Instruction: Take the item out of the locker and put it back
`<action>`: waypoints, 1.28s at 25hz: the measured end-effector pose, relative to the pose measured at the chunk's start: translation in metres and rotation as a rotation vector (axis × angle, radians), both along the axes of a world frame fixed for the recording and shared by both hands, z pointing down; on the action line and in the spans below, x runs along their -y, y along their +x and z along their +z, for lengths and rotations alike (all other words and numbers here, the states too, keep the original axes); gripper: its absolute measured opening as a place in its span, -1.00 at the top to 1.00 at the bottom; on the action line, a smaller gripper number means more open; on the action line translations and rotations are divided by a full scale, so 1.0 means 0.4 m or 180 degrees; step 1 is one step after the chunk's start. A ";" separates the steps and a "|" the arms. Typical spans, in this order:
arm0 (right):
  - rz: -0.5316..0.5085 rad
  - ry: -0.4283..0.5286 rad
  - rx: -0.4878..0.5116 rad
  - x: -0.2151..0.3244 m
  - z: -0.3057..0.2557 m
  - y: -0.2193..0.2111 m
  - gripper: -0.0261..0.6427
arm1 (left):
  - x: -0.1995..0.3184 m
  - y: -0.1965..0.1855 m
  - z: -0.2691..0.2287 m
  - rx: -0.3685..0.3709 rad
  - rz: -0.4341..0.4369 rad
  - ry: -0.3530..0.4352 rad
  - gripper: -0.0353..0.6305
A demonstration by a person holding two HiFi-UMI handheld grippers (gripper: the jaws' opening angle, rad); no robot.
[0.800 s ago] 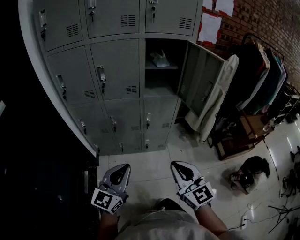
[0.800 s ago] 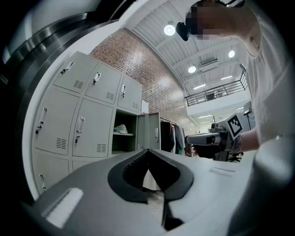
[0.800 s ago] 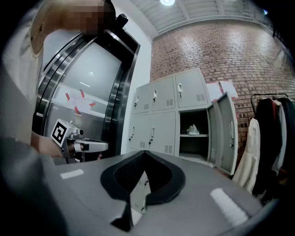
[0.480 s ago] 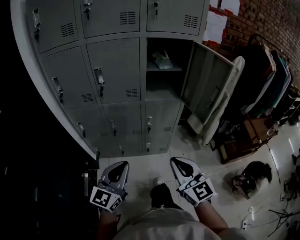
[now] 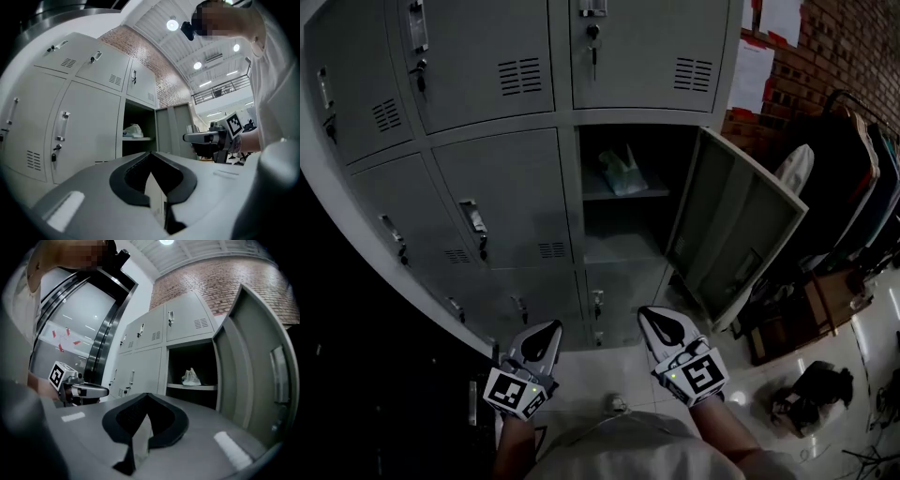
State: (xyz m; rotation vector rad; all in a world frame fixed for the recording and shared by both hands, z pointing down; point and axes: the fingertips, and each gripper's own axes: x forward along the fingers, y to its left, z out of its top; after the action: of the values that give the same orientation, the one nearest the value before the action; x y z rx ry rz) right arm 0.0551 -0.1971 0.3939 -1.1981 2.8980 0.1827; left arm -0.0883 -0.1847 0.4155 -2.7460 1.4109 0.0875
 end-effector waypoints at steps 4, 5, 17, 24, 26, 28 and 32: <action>0.0012 0.0018 -0.0009 0.138 -0.015 0.011 0.94 | 0.134 0.034 -0.037 0.0019 0.0067 0.0078 0.94; 0.0023 0.0017 -0.0010 0.164 -0.017 0.011 0.94 | 0.157 0.040 -0.044 0.0018 0.0092 0.0086 0.94; 0.0095 0.0074 0.0117 0.414 -0.130 -0.047 0.20 | 0.286 0.055 -0.039 0.0118 0.0463 0.0043 0.94; 0.0504 0.0266 0.0063 0.661 -0.265 -0.042 -0.34 | 0.330 0.064 -0.042 0.0039 0.0632 0.0004 0.94; 0.0578 0.0192 0.0044 0.708 -0.260 -0.041 -0.37 | 0.346 0.057 -0.042 0.0044 0.0614 -0.0003 0.94; 0.0632 0.0134 -0.0048 0.746 -0.245 -0.047 -0.38 | 0.363 0.047 -0.043 -0.0001 0.0584 -0.0022 0.94; 0.0657 -0.0033 -0.0310 0.801 -0.198 -0.067 -0.35 | 0.391 0.036 -0.044 0.0014 0.0562 0.0003 0.94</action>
State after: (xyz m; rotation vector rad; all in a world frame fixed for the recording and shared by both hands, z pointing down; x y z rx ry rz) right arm 0.0281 -0.5174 0.3147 -1.5314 2.8534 0.2327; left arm -0.0739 -0.3413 0.3980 -2.8619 1.1640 0.0890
